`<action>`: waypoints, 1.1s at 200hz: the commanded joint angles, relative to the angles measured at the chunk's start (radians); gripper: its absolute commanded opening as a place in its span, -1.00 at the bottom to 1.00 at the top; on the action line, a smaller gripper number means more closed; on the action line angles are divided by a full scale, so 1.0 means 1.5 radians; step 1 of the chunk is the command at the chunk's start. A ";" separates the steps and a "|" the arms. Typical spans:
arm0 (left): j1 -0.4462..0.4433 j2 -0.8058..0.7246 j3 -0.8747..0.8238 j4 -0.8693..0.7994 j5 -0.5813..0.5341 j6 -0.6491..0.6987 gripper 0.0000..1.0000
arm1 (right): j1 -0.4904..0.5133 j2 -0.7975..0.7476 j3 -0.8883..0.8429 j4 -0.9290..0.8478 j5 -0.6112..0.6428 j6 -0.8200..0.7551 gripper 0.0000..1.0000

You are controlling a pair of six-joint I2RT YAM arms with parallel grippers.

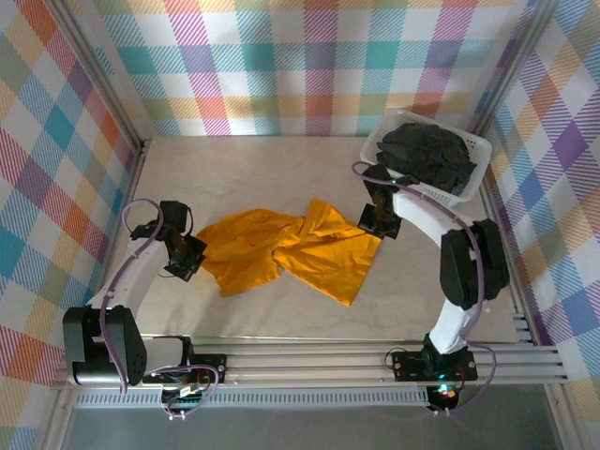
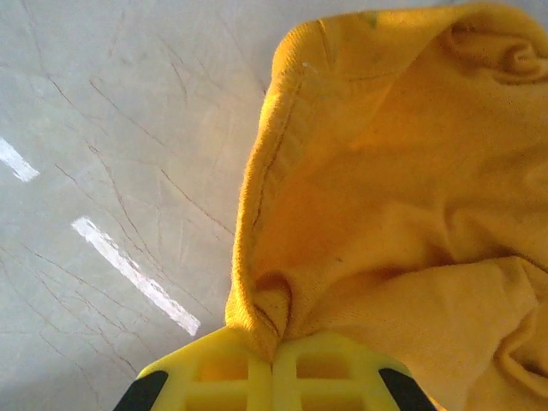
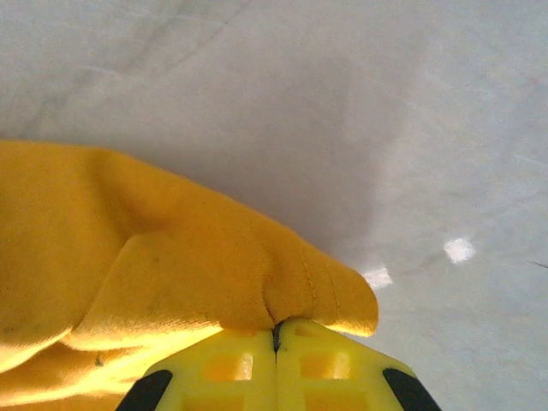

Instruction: Fold and stack the t-shirts

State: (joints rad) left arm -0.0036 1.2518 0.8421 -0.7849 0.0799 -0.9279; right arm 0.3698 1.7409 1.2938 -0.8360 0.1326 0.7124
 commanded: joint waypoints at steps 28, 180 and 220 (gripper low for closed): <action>0.003 -0.011 0.133 0.070 0.078 -0.037 -1.00 | 0.001 -0.081 0.094 -0.022 0.050 -0.103 -1.00; 0.007 -0.028 0.336 -0.050 -0.052 -0.065 -1.00 | -0.024 -0.133 0.124 -0.078 -0.010 -0.114 0.39; 0.006 -0.045 0.199 0.008 0.009 -0.093 -1.00 | -0.039 0.081 0.239 0.004 -0.024 -0.123 0.23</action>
State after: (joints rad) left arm -0.0036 1.2148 1.2095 -0.8089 0.0559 -1.0405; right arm 0.3279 1.7096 1.5631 -0.9218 0.1371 0.5430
